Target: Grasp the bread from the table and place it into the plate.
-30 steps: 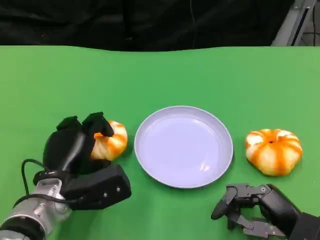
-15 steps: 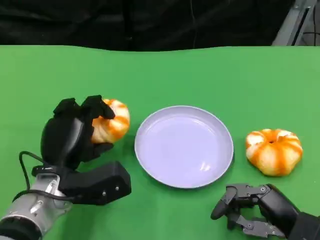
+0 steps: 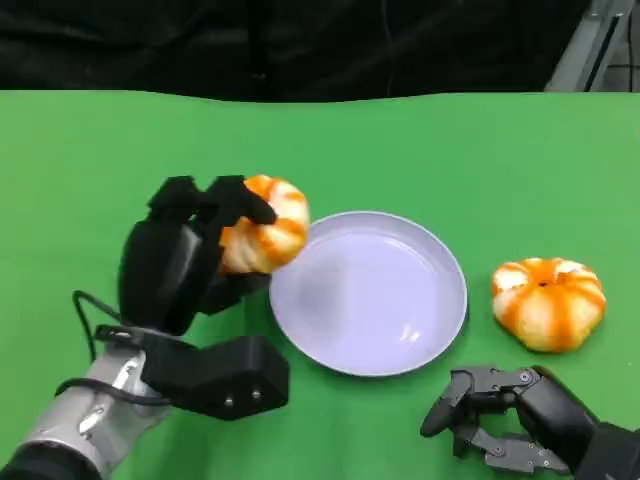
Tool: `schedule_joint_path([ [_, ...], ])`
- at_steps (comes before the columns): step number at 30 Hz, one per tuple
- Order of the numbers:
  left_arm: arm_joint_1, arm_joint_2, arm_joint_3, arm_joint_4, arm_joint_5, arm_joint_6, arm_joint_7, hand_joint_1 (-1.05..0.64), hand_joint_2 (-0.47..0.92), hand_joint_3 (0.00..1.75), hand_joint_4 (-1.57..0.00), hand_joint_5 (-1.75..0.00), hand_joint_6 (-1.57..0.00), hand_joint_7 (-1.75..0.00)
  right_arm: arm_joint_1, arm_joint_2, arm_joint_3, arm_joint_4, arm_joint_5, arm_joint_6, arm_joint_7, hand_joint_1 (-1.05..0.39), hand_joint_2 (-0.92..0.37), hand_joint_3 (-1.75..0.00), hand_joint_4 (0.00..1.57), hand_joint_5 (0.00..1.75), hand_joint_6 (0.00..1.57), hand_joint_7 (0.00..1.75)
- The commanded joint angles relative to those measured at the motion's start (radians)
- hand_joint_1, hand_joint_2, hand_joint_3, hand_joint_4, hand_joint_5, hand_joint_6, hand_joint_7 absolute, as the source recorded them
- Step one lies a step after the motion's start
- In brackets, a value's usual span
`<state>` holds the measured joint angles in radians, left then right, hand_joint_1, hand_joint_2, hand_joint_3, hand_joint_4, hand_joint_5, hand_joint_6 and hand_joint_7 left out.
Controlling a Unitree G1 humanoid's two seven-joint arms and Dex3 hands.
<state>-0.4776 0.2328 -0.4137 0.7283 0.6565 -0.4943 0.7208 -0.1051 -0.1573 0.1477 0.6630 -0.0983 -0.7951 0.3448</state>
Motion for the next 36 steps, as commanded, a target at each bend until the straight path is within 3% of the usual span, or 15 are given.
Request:
schedule_joint_path([
  [1,0.01,-0.008,0.012,-0.033,-0.001,0.013,-0.042,-0.02,0.84,0.0,-0.61,-1.62,-0.65,-1.31,0.005,-0.005,0.001,-0.007,0.004,-0.001,-0.004,0.02,-0.92,-0.48,0.71,1.49,0.83,0.97],
  [13,-0.019,-0.054,0.033,-0.011,-0.036,-0.007,-0.124,-0.05,0.83,0.0,-0.61,-1.58,-0.66,-1.27,0.01,-0.004,0.011,-0.021,-0.005,0.008,-0.019,0.01,-0.92,-0.48,0.71,1.48,0.83,0.98],
  [23,-0.111,-0.147,0.006,0.152,-0.055,-0.042,-0.192,-0.04,0.83,0.0,-0.59,-1.58,-0.66,-1.27,-0.006,0.002,0.028,-0.003,-0.046,-0.01,-0.046,0.0,-0.92,-0.46,0.72,1.43,0.84,0.99],
  [33,-0.141,-0.168,0.001,0.205,-0.061,-0.058,-0.223,-0.06,0.85,0.0,-0.56,-1.6,-0.62,-1.3,-0.006,0.002,0.032,-0.007,-0.05,-0.005,-0.049,0.0,-0.92,-0.45,0.72,1.42,0.83,1.02],
  [36,-0.179,-0.196,-0.018,0.25,-0.063,-0.04,-0.293,-0.09,0.85,0.0,-0.55,-1.56,-0.61,-1.28,-0.005,0.002,0.033,0.001,-0.035,-0.016,-0.032,0.0,-0.92,-0.45,0.73,1.41,0.82,1.02],
])
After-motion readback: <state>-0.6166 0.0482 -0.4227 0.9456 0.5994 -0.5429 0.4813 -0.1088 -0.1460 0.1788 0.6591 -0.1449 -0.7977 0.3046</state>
